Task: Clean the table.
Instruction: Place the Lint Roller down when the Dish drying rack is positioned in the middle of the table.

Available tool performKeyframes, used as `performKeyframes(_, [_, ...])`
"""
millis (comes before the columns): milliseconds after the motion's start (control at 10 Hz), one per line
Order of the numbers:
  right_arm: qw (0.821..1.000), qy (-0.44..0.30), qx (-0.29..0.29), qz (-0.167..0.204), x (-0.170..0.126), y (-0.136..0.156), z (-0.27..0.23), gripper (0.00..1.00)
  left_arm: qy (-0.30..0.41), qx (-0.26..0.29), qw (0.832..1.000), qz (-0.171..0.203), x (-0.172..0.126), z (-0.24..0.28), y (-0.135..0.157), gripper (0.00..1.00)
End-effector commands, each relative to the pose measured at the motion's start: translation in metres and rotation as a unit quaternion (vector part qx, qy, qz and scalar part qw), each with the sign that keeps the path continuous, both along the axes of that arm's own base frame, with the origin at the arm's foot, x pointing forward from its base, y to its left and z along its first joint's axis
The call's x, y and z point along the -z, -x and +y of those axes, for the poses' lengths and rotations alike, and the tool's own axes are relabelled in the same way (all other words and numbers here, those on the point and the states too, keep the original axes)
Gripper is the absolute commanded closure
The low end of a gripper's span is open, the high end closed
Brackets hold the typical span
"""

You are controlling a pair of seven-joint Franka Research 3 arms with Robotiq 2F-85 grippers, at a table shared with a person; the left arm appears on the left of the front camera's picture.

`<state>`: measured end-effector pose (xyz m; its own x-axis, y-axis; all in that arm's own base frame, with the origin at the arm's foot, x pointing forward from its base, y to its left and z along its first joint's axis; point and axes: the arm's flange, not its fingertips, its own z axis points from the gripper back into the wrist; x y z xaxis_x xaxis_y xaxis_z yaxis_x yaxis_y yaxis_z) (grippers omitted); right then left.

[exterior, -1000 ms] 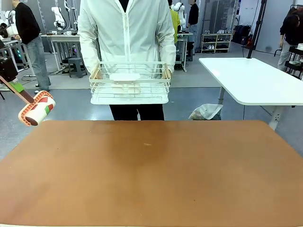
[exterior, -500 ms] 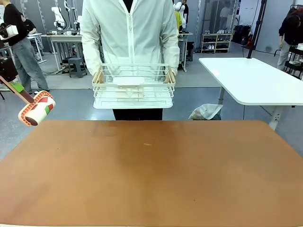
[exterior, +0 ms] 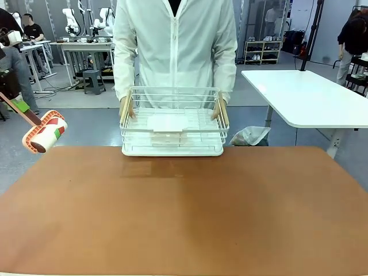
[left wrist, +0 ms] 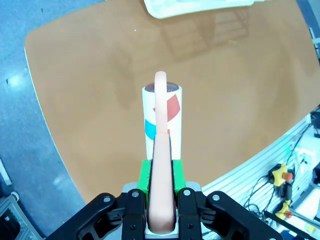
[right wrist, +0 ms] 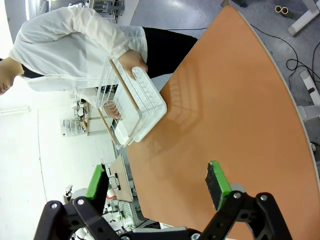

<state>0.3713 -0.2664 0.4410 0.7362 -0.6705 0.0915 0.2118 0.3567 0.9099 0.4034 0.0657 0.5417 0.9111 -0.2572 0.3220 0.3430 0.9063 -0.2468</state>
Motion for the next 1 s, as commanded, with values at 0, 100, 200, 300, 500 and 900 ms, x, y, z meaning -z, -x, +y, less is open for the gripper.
performKeyframes(0, [1.0, -0.003, 0.001, -0.011, -0.0017, -0.0006, 0.0, 0.0, -0.008, -0.005, 1.0, -0.002, -0.0053, 0.0008, -0.0005, 0.79])
performKeyframes(100, [1.0, -0.003, 0.001, -0.011, -0.0017, -0.0006, 0.0, 0.0, -0.008, -0.005, 1.0, -0.002, -0.0053, 0.0008, -0.0005, 0.79])
performKeyframes(200, [1.0, -0.003, 0.001, -0.011, -0.0017, -0.0006, 0.0, 0.0, -0.008, -0.005, 1.0, -0.002, -0.0053, 0.0008, -0.0005, 0.79])
performKeyframes(300, [1.0, -0.003, 0.001, -0.011, -0.0017, -0.0006, 0.0, 0.0, -0.008, -0.005, 1.0, -0.002, -0.0053, 0.0008, -0.0005, 0.79])
performKeyframes(500, [1.0, -0.003, 0.001, -0.011, -0.0017, -0.0006, 0.0, 0.0, -0.008, -0.005, 1.0, -0.002, -0.0053, 0.0008, -0.0005, 0.79])
performKeyframes(900, [1.0, -0.003, 0.001, -0.011, -0.0017, -0.0006, 0.0, 0.0, -0.008, -0.005, 1.0, -0.002, -0.0053, 0.0008, -0.0005, 0.79])
